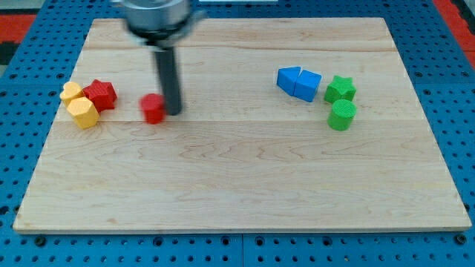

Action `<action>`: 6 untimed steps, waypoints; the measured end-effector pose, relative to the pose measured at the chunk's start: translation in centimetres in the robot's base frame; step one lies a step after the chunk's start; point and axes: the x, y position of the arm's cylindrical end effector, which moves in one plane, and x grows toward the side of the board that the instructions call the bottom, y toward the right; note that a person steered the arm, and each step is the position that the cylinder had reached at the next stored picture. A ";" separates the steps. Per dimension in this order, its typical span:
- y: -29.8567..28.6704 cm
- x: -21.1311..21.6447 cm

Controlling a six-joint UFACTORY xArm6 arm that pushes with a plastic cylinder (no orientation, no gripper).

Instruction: Move your arm down to the green circle

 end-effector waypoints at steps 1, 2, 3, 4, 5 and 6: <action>0.4 0.3; 10.1 1.5; 10.9 1.5; 10.6 1.5; 10.8 1.5; 11.5 5.1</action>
